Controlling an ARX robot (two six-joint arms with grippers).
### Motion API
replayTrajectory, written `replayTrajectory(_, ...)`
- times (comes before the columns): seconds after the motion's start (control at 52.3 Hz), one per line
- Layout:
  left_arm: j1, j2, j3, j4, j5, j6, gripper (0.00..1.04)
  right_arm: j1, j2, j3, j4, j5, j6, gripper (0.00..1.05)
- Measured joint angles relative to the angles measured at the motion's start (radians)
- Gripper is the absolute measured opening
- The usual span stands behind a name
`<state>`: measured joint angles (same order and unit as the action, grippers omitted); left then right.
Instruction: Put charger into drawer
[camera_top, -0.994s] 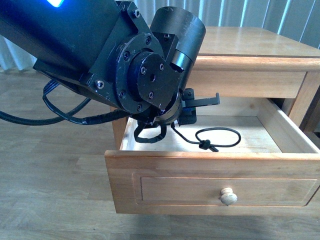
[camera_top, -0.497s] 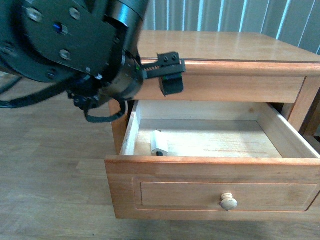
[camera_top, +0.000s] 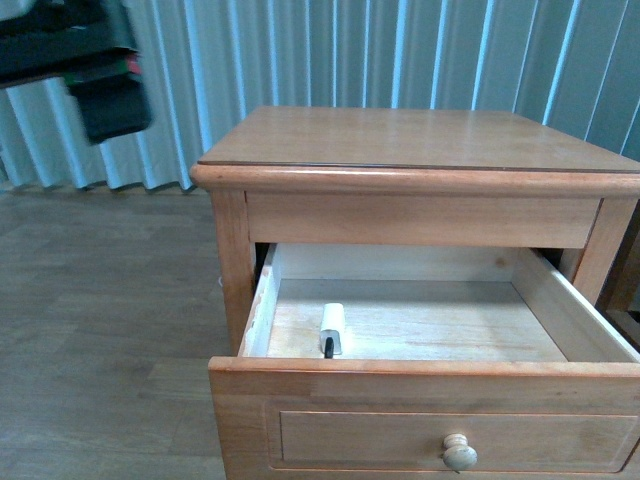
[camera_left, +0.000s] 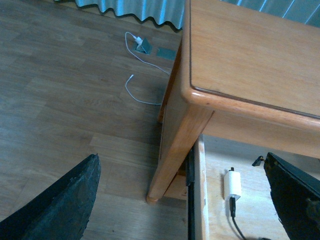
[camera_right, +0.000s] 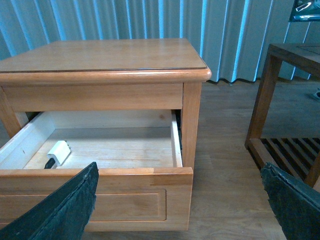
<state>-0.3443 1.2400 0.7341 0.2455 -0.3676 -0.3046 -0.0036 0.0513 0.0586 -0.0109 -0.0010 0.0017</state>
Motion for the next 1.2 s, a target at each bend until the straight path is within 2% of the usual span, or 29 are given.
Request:
replayTrajectory(0.287,0.169,-0.475,-0.216,-0.229,0.058,-0.006,0.99,0.000,0.000,0.000,0.000,0.000,0.000,0.97)
replayTrajectory(0.535,0.347,-0.882,-0.356,-0.445,0.180,0.004,0.99,0.000,0.000,0.000,0.000,0.000,0.000,0.97)
replayTrajectory(0.86,0.364,-0.924,-0.368,-0.453,0.187,0.005,0.99,0.000,0.000,0.000,0.000,0.000,0.000,0.97)
replayTrajectory(0.937,0.352,-0.999,-0.436,-0.349,0.327,0.117,0.85,0.000,0.000,0.000,0.000,0.000,0.000,0.97)
replayTrajectory(0.994,0.342,-1.050,-0.474,-0.319,0.370,0.201,0.74,0.000,0.000,0.000,0.000,0.000,0.000,0.97)
replayTrajectory(1.204,0.343,-1.101,-0.563,-0.289,0.365,0.279,0.37,0.000,0.000,0.000,0.000,0.000,0.000,0.97)
